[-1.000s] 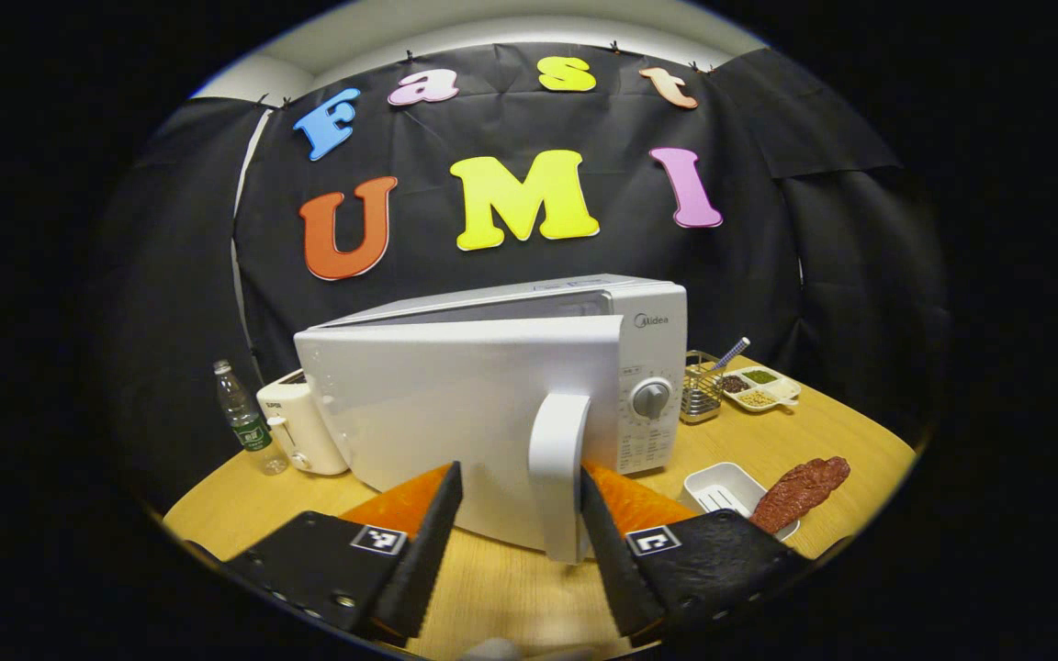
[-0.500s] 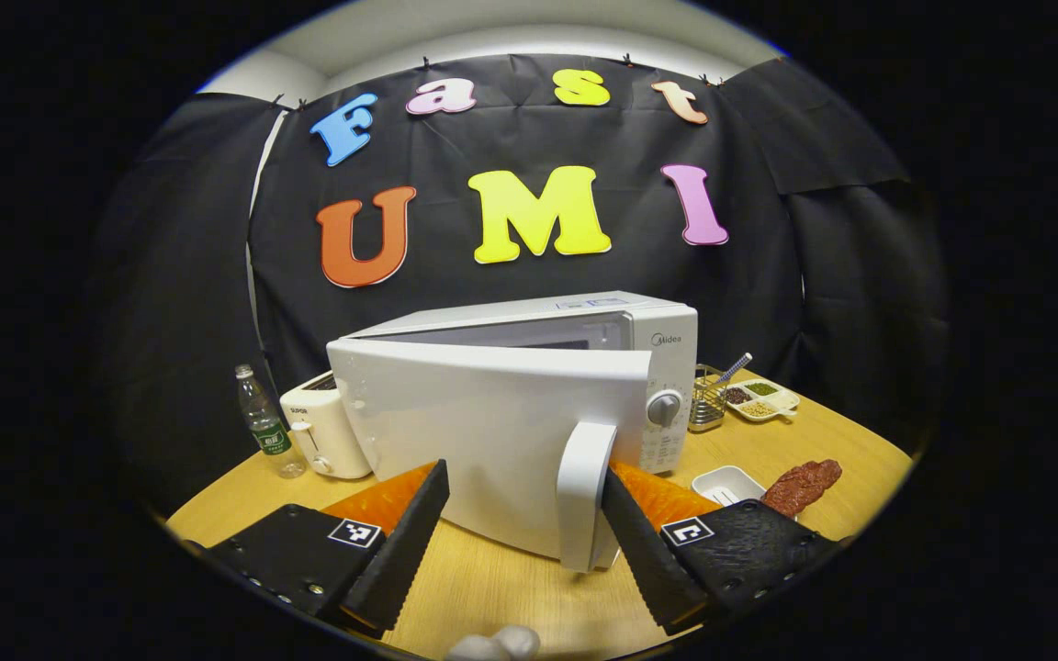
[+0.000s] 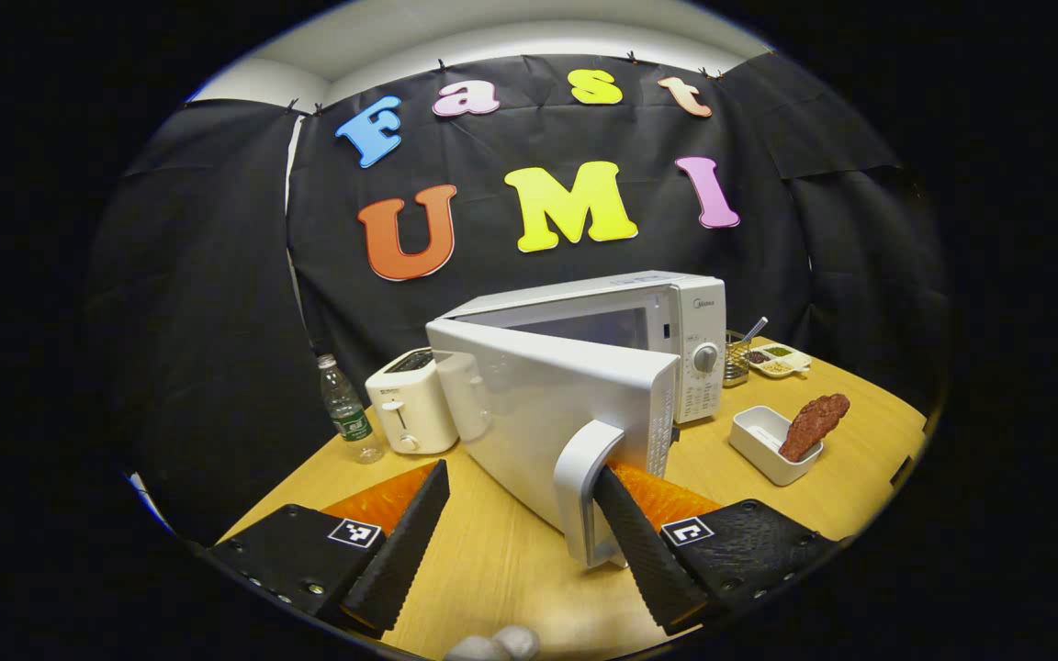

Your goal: Open the microwave oven with the left hand, put the food in, and close the microwave oven.

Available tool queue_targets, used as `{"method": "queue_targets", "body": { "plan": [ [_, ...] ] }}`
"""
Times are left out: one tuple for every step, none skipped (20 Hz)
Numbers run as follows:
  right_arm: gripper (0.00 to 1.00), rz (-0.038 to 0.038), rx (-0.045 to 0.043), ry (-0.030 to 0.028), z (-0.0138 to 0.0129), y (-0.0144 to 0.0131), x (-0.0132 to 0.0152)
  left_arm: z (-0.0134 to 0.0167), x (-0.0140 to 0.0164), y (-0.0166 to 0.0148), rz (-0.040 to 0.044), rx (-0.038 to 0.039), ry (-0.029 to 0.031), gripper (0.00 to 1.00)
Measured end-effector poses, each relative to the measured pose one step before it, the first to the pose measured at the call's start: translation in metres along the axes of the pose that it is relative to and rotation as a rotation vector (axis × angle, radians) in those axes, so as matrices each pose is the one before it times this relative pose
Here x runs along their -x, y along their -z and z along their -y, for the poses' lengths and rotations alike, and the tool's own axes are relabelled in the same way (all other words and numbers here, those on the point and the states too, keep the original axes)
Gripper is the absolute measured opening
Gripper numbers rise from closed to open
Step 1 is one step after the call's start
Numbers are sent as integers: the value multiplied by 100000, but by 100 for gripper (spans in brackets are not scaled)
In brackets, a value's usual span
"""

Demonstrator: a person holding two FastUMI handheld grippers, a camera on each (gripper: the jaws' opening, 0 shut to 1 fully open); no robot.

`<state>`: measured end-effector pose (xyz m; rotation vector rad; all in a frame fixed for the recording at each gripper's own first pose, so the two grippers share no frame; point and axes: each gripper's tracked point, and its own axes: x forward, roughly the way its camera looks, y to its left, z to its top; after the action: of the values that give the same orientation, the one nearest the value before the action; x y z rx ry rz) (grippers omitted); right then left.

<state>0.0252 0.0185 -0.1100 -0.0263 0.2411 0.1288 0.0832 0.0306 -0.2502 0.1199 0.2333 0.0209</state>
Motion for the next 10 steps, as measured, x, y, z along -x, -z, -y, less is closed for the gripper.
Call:
{"method": "queue_targets", "body": {
  "plan": [
    [100,-421,-78,-517,-667,522,126,-1401,530,354,-560,-457,-1447,95],
    [100,-684,-203,28,-575,574,82,-1260,495,359,-500,-425,-1314,95],
    [100,-696,-484,-623,-553,537,144,-1103,305,385,-679,89,-770,95],
    [100,-355,-517,-258,-503,360,22,-1205,500,498,-594,-18,-1312,95],
    [100,-440,-177,-237,-380,440,-86,-1137,310,367,-856,-291,-1349,95],
    [100,-651,142,120,-201,441,-157,-1100,246,324,-514,92,-1215,95],
    [100,-689,-78,-37,-190,465,-341,-1123,250,298,-740,532,-1082,95],
    [96,-1340,-329,112,-156,459,-334,-996,232,390,-764,1114,-1518,95],
    [96,-773,-409,-476,-130,540,-419,-1114,268,404,-906,872,-1951,95],
    [100,-950,-84,-210,-15,418,-456,-1071,152,321,-691,-78,-2264,95]
  ]
}}
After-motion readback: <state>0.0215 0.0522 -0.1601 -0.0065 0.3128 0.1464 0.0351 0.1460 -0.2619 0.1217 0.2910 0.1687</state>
